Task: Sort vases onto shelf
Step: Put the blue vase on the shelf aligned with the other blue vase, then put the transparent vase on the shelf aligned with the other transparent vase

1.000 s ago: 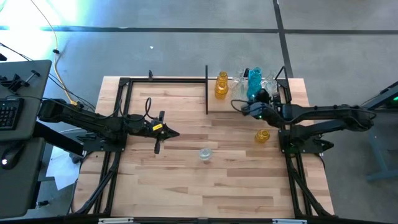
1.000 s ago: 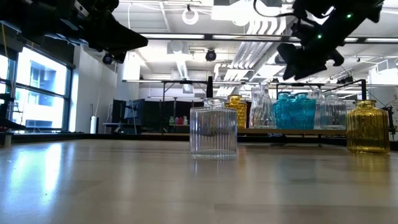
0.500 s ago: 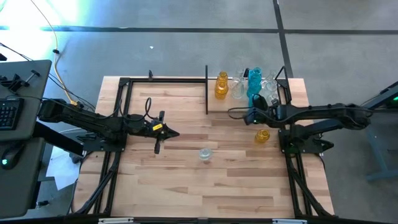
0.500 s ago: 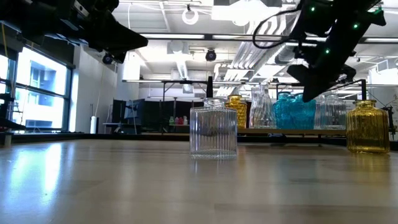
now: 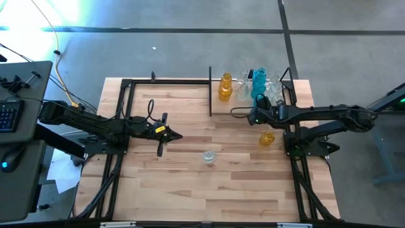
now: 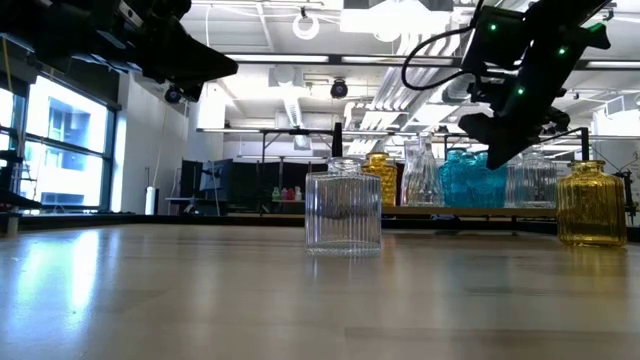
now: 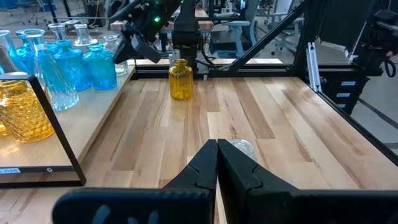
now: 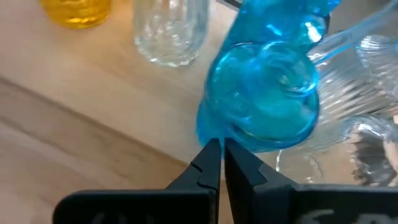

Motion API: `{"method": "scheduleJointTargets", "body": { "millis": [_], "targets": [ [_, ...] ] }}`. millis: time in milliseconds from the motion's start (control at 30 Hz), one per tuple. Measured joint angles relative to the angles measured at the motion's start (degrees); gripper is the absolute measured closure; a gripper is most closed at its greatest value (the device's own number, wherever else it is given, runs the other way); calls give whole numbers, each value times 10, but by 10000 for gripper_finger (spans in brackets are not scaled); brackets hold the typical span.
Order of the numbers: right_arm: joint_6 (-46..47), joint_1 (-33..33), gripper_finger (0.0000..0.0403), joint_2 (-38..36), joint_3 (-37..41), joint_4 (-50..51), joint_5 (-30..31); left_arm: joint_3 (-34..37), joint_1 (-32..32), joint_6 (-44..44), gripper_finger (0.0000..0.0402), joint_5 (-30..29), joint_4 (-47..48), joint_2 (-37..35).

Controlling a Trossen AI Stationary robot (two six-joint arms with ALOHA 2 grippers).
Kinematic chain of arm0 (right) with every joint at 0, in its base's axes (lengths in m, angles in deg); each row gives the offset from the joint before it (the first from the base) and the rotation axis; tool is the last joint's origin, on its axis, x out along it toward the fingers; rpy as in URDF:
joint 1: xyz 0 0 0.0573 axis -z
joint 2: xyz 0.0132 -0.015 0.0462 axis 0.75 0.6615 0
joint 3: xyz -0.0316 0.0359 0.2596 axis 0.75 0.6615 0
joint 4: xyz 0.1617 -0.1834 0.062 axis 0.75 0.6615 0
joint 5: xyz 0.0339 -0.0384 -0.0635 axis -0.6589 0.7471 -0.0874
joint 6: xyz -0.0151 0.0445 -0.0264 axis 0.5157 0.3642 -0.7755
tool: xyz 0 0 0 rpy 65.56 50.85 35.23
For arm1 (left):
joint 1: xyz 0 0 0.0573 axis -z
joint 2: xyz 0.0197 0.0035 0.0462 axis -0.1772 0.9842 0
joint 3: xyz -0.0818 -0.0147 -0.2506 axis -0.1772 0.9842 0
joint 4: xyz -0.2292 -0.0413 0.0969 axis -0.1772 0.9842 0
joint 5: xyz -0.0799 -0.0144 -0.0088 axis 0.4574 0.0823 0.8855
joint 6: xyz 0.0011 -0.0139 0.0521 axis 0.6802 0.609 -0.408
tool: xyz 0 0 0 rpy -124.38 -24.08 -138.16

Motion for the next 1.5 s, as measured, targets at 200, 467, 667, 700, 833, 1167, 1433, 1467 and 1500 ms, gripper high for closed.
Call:
{"method": "scheduleJointTargets", "body": {
  "millis": [200, 467, 667, 700, 833, 1167, 1433, 1467, 1500],
  "targets": [
    [-3, -44, 400, -2, -15, 0, -14, 0, 0, -1, 401, 0, 0, 0],
    [16, -165, 400, 0, -45, -1, 15, 0, 0, 0, 401, 0, 0, 0],
    [15, -269, 400, 21, -46, -66, 32, 0, 0, 0, 401, 0, 0, 0],
    [11, -285, 400, 31, -46, -84, 32, 0, 0, 0, 401, 0, 0, 0],
    [-35, -348, 400, 76, -46, -192, 49, 0, 0, 0, 401, 0, 0, 0],
    [-110, -441, 308, 186, -46, -442, 2, 0, 0, 0, 401, 0, 0, 0],
    [-147, -441, 147, 294, -46, -638, 32, 0, 0, -1, 401, 0, 0, 0],
    [-150, -435, 131, 305, -46, -650, 32, 0, 0, -1, 401, 0, 0, 0],
    [-154, -430, 117, 314, -46, -660, 31, 0, 0, -1, 401, 0, 0, 0]
  ]
}}
